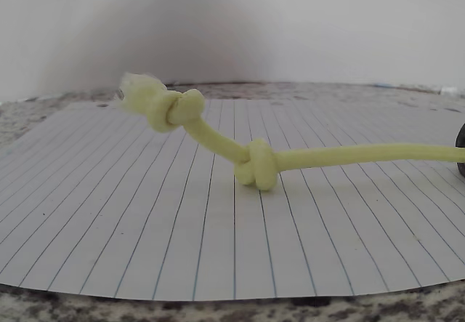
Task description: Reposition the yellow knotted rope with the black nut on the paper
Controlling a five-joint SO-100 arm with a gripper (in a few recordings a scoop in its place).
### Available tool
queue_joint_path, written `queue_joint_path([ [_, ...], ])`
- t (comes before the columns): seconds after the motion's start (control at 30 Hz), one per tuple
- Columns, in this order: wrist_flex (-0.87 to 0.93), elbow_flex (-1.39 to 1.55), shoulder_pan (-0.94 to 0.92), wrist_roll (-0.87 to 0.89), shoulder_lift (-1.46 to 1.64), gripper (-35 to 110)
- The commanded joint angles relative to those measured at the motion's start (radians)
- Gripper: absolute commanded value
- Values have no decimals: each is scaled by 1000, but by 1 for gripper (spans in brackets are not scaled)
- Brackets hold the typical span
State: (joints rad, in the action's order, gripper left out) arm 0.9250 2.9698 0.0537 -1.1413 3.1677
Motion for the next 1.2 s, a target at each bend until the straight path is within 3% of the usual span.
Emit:
queue_joint_path([
  [0.0,11,-2,11,6,46,56],
  [0.57,61,92,-127,-37,232,56],
  [0.83,86,104,-184,-351,241,56],
  [1.17,133,149,-169,-368,241,56],
])
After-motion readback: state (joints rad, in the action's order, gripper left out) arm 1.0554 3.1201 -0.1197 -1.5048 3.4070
